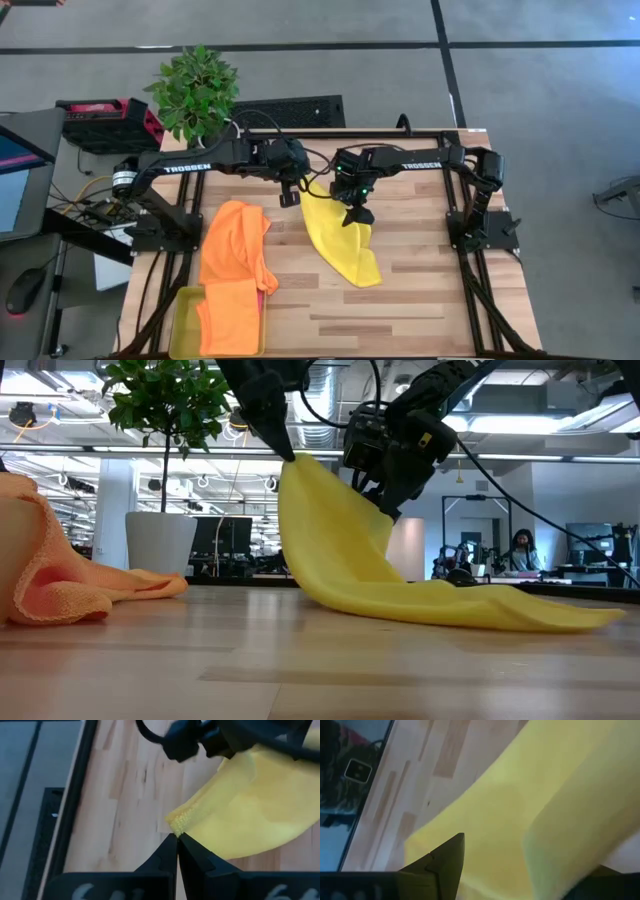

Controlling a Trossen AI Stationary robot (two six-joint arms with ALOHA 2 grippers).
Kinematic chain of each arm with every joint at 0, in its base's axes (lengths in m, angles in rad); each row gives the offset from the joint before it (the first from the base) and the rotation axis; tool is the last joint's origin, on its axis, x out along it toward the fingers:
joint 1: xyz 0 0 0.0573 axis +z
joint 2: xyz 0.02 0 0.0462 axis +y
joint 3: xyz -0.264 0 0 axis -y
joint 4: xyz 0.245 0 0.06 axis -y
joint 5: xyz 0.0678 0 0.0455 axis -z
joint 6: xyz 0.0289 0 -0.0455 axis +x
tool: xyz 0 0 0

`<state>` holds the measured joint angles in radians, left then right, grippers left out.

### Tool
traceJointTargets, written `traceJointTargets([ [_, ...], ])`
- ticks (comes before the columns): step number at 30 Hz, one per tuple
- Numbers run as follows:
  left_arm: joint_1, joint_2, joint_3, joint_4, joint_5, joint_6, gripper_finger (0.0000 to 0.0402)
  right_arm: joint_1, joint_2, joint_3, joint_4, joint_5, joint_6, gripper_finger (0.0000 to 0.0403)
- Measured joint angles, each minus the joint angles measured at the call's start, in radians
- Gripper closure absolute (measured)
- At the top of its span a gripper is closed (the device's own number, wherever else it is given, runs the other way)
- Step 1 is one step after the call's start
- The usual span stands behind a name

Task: Fold microfiber towels
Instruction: Fold the yellow microfiber towel

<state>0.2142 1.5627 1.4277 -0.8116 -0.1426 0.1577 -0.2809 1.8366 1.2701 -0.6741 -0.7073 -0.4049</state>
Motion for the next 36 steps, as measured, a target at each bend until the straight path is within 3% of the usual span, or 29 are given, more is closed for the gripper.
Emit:
traceJointTargets([
  [29,0.002,-0.019,0.305,-0.155,-0.112,0.028,0.0401,0.065,0.0,0.0,0.031,0.007,-0.04,0.0163],
  [36,0.001,-0.018,0.328,-0.173,-0.119,0.028,0.0401,0.065,0.0,0.0,0.09,0.009,-0.039,0.0175],
])
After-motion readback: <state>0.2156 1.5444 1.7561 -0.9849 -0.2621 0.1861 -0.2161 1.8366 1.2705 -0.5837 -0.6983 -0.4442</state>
